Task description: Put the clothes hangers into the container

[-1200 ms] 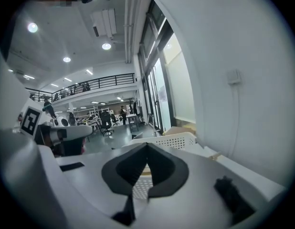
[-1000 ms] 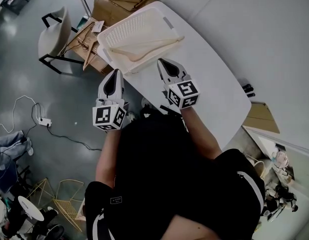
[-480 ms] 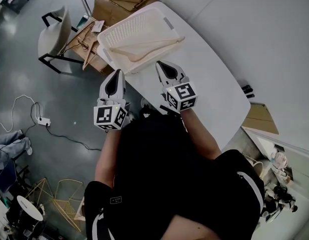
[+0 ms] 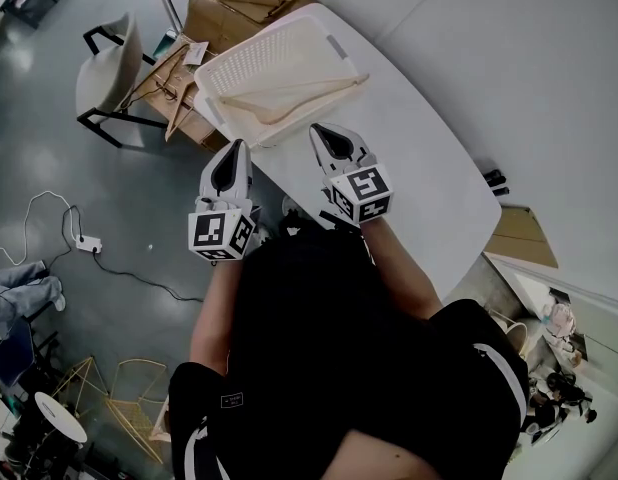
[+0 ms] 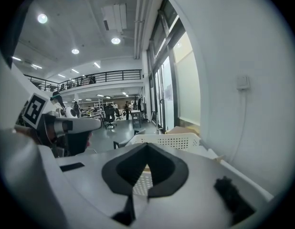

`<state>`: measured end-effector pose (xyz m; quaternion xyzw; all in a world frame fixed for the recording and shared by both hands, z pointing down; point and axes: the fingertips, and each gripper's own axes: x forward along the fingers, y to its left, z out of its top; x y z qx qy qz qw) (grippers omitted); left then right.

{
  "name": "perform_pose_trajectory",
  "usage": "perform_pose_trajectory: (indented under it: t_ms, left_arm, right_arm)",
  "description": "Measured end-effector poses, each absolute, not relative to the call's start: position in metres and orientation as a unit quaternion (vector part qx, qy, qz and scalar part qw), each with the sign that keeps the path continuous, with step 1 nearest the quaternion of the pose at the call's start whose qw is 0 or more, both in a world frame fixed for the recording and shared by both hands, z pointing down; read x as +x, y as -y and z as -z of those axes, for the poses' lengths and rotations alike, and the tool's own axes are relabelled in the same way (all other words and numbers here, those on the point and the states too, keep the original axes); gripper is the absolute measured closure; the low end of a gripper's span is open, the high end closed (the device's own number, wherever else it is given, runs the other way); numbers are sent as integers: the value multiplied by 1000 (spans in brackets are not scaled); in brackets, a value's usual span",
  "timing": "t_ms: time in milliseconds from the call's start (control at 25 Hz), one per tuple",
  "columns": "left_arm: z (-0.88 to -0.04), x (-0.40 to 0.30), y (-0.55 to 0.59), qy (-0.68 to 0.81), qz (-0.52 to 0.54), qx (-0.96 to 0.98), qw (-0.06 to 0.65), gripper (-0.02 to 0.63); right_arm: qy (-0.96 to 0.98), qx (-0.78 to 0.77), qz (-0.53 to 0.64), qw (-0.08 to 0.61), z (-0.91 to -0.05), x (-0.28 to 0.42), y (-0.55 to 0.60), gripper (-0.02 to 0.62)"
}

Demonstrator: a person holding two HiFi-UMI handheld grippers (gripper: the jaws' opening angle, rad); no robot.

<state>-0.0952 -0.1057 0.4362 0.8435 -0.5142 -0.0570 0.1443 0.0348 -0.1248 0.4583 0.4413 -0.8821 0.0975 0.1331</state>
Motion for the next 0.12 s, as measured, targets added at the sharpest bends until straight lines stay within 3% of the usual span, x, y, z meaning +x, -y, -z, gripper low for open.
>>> perform_pose_trajectory:
  t_ms: [120]
  left_arm:
    - [-438,-95,106,515,57,843,145,603]
  right_arm:
    - [883,438,-94,138,-460,34,125,580]
